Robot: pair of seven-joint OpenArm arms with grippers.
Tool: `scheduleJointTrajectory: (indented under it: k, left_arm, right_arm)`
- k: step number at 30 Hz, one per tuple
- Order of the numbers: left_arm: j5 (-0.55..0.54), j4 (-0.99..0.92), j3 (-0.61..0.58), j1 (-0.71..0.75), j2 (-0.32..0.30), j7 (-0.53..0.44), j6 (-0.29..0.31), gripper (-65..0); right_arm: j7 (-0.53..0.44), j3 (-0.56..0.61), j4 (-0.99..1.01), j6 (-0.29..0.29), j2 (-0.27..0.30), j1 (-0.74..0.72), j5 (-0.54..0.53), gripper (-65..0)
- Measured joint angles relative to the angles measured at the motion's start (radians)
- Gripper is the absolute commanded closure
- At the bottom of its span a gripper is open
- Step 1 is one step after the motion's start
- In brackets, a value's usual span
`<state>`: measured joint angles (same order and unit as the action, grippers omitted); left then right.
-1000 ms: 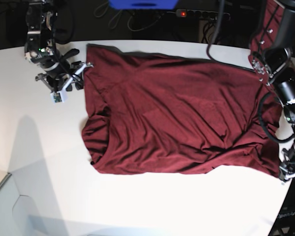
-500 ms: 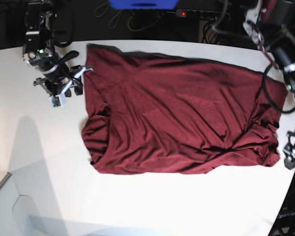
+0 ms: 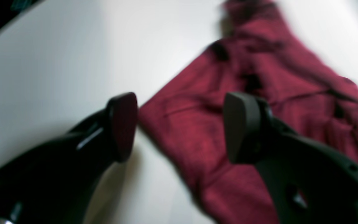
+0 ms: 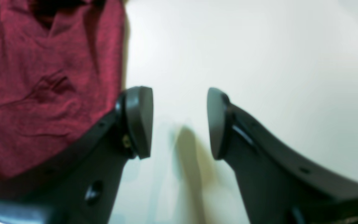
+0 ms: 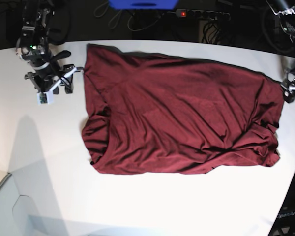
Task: Layout the t-shirt on the table in an organized manner, then fold the t-shirt properly
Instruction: 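Reposition the left gripper onto the shirt's corner and grasp it, then grasp the shirt's edge with the right gripper near its corner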
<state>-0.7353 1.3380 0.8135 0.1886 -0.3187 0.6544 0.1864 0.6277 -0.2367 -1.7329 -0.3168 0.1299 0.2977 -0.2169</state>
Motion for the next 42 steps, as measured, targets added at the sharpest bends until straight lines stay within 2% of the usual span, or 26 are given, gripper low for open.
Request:
scheduleJointTrajectory:
  k: [4,8,11,13,17,22,25,27,29,33,37,41,42]
  left_arm:
    - [0.007,-0.089,-0.004,-0.027,0.005,0.008,0.0,-41.6]
    - [0.126,-0.11,-0.004,-0.081,0.012,0.006,0.003,-41.6]
    - [0.172,-0.109,-0.004,-0.101,0.028,-0.004,0.005,-40.6]
    - [0.18,-0.108,-0.004,-0.099,0.041,0.0,0.006,-34.5]
    - [0.192,-0.127,-0.003,-0.116,0.042,0.003,0.005,-15.4]
    - [0.179,-0.167,-0.003,-0.125,0.036,-0.016,0.018,-12.4]
    - [0.183,-0.151,-0.001,-0.119,0.038,-0.001,0.014,-1.1]
    - [0.191,-0.109,0.004,-0.108,0.043,0.016,0.002,0.0]
    - [0.18,-0.052,0.004,-0.084,0.043,0.013,0.006,-0.4]
    - [0.181,0.068,0.008,-0.051,0.044,0.009,0.007,-0.2]
    - [0.177,0.103,0.007,-0.047,0.045,0.011,0.012,-0.2]
    - [0.178,0.11,0.013,-0.025,0.046,0.015,0.012,-0.2]
    - [0.177,0.111,0.035,-0.023,0.05,0.026,0.013,-0.2]
  right_arm:
    - [0.001,0.001,0.0,0.0,0.0,0.002,0.0,-28.4]
    - [-0.009,-0.001,0.0,0.0,0.0,0.019,0.0,-28.4]
    - [0.001,-0.001,0.0,0.0,-0.001,0.032,0.003,-28.4]
    - [-0.004,-0.001,0.0,0.0,0.0,0.033,0.002,-28.4]
    - [-0.006,-0.001,0.0,0.0,0.002,0.046,0.003,-28.4]
    - [-0.006,-0.001,-0.002,0.0,0.002,0.072,-0.001,-28.4]
    - [-0.004,0.003,-0.003,0.0,0.002,0.08,0.0,-28.5]
    - [-0.008,0.004,-0.004,0.0,0.002,0.09,-0.001,-28.5]
    - [-0.006,0.004,-0.004,-0.024,0.001,0.097,0.001,-28.5]
    - [-0.001,0.002,-0.04,-0.163,-0.007,0.105,0.003,-28.7]
    - [-0.009,-0.002,-0.125,-0.289,-0.045,0.13,0.0,-28.8]
    - [-0.001,0.003,-0.178,-0.364,-0.055,0.143,0.006,-28.8]
    - [-0.005,0.003,-0.182,-0.368,-0.055,0.15,-0.001,-28.8]
